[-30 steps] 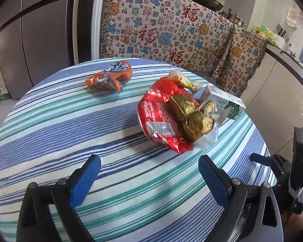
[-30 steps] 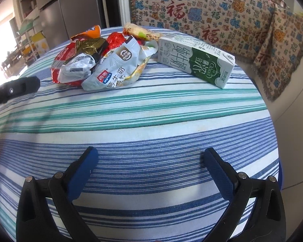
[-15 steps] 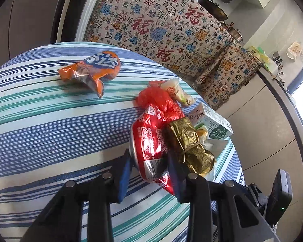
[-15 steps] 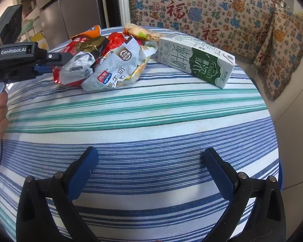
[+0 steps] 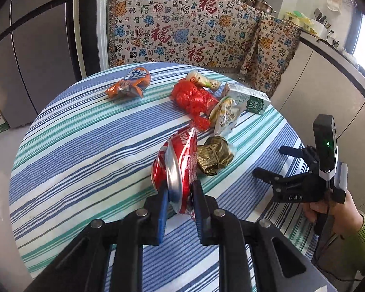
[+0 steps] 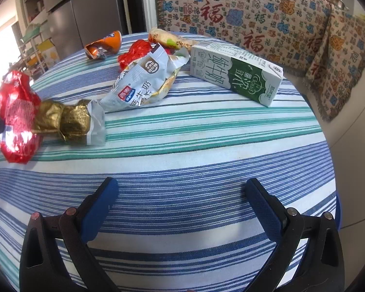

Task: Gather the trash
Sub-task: 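Grasp the red snack wrapper with the left tool, then lift the red wrapper with the left tool while the right tool grasps the gold wrapper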

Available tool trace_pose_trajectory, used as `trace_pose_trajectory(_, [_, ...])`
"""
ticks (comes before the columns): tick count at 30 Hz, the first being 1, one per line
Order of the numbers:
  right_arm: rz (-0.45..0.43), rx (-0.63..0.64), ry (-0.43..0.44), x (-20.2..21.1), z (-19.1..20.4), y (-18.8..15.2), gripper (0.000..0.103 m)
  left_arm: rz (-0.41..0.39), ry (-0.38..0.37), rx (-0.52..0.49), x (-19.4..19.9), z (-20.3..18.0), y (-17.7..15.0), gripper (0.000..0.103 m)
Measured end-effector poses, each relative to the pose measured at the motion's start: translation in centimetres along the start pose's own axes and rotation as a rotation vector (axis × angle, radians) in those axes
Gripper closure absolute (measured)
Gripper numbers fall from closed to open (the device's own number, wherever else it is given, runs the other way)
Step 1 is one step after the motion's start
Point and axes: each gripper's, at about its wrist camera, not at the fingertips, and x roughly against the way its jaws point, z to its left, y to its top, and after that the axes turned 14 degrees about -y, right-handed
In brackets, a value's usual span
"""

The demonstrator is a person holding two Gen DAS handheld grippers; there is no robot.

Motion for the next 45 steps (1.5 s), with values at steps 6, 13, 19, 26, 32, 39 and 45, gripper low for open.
trace_pose_trajectory(6, [-0.014,0.037,0.04,0.3,0.8,-0.4,0.0,-0.036,0.072,0.093,0.2,4.1,1.2,0.073])
trace_pose_trajectory(13, [-0.025,0.08,0.16,1.4,1.9,-0.7,0.005,-0.052,0.093,0.151,0.0,7.5,1.0,0.041])
trace_pose_trajectory(19, [-0.007,-0.066,0.271,2.2,3.2,1.6,0.007,-0.047,0.054,0.188,-1.1,8.3,-0.2,0.031])
trace_pose_trajectory(26, [0.087,-0.31,0.182,-0.4,5.8,6.0,0.004,-0.061,0.086,0.162,-0.4,7.8,-1.3,0.029])
trace_pose_trajectory(32, [0.057,-0.064,0.108,-0.1,9.6,5.0,0.004,-0.06,0.19,0.145,1.3,8.3,-2.4,0.029])
trace_pose_trajectory(39, [0.061,0.063,-0.016,1.3,4.8,0.3,0.008,-0.128,0.029,0.197,2.1,9.3,-3.4,0.03])
trace_pose_trajectory(45, [0.017,0.024,0.098,2.5,2.9,-1.0,0.008,-0.112,-0.039,0.124,1.8,8.2,-3.0,0.03])
